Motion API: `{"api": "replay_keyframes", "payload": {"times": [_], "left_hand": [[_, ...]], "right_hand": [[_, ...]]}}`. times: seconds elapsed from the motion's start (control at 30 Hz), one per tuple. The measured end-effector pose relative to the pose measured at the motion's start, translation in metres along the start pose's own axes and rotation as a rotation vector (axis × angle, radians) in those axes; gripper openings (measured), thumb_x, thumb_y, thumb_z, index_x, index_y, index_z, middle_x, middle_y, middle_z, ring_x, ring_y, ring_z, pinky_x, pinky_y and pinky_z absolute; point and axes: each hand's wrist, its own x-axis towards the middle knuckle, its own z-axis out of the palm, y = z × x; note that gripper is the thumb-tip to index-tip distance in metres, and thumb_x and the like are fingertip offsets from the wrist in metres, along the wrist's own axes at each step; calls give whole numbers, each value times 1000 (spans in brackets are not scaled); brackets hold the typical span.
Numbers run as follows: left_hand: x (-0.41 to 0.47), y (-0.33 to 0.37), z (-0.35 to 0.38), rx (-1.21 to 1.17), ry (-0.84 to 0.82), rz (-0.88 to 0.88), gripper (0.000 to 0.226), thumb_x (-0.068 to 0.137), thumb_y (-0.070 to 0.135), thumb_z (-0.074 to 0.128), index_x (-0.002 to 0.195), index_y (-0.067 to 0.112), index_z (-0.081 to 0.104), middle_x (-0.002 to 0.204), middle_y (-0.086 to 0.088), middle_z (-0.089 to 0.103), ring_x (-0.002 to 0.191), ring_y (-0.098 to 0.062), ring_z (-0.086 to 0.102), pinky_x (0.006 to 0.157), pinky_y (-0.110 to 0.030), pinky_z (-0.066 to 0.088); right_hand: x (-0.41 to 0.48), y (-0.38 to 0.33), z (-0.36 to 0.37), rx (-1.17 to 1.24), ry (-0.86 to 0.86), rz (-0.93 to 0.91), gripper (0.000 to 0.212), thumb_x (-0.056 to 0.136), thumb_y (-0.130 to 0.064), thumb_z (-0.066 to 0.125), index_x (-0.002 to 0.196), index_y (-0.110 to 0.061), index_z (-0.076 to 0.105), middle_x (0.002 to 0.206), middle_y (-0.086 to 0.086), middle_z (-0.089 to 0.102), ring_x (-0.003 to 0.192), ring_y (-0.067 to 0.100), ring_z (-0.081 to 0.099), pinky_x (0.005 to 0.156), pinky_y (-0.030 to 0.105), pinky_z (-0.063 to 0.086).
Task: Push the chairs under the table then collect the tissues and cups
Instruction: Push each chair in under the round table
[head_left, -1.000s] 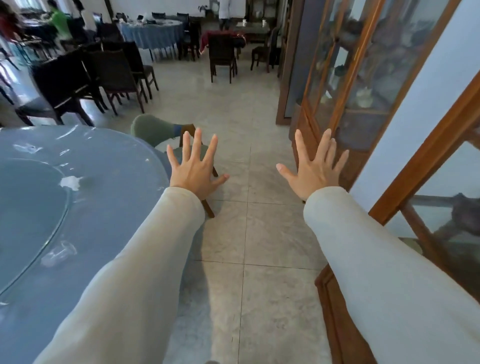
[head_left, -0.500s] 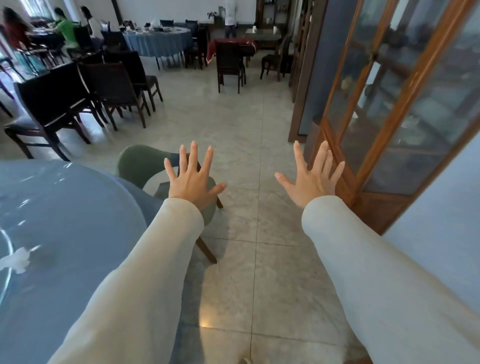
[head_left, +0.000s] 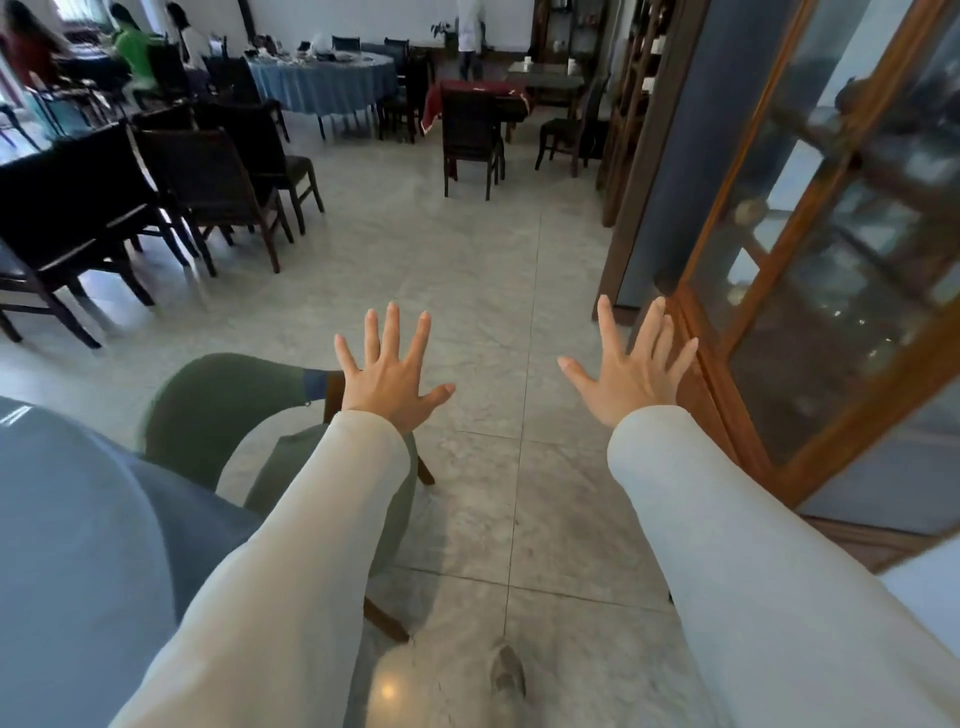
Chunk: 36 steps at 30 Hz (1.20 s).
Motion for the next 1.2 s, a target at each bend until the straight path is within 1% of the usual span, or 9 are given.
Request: {"api": "replay_keyframes", "payload": {"times": [0.17,0.27,0.37,0.6,0.77,0.9,1.03,1.13,1.2], "left_hand": [[136,10,13,-22,-3,-35,96,86,81,31,155,34,-16,165,-6,-21,151,-36,-18,115,-71,-1],[204,5,17,-39,1,-74,96,87,80,32,155,33,-16,165,-6,-21,151,-35,-19,116,-70,-2],[268,-3,25,-45,-19,-104,95,88,79,32,155,33,-18,164,-6,-23,151,-34,-21,116,-69,-4],[423,-39,69,-56,-38,-164,96,88,78,33,156,33,-17,164,-7,-25,150,-34,-22,116,-70,-4],[549,-83,90,-69,0,-203,96,87,79,34,155,33,-17,164,-7,-24,150,-35,-21,115,-71,-3],[646,-129,96,-59,19,-286,97,87,79,33,155,33,-18,164,-7,-25,150,-35,-22,116,-71,-2],[714,-167,104,-63,16,-308,97,87,80,32,155,33,-19,164,-5,-24,150,-35,-22,116,-71,-2],[749,-200,120,-45,32,-355,95,87,80,31,155,34,-16,165,-3,-21,151,-34,-20,116,-71,-2],[767,-224,134,-39,15,-409,95,87,80,32,155,34,-15,165,-3,-20,151,-34,-19,116,-71,-1]], "right_hand": [[137,-10,22,16,-45,-28,88,86,-84,19,153,-42,-20,161,19,-26,150,42,-13,116,66,-5],[213,-25,27,28,-65,-54,87,88,-82,20,153,-41,-20,161,20,-25,150,41,-14,116,66,-5],[285,-50,38,47,-98,-79,87,88,-82,20,153,-41,-21,161,20,-26,150,41,-13,116,66,-5],[444,-113,95,52,-132,-167,85,90,-79,24,152,-43,-23,159,21,-29,150,41,-15,115,66,-10],[577,-165,120,56,-131,-182,85,89,-80,25,152,-44,-20,160,21,-28,150,40,-14,115,65,-11],[683,-220,125,70,-97,-236,85,89,-81,24,152,-45,-21,159,20,-30,150,39,-15,116,64,-12],[763,-267,141,90,-84,-305,85,88,-82,23,151,-46,-22,159,20,-31,150,40,-15,114,63,-15],[819,-308,163,88,-80,-331,86,88,-82,21,151,-45,-23,158,20,-31,150,40,-14,114,64,-13],[850,-341,182,95,-102,-374,86,88,-82,20,151,-44,-24,158,21,-32,150,40,-15,114,65,-13]]}}
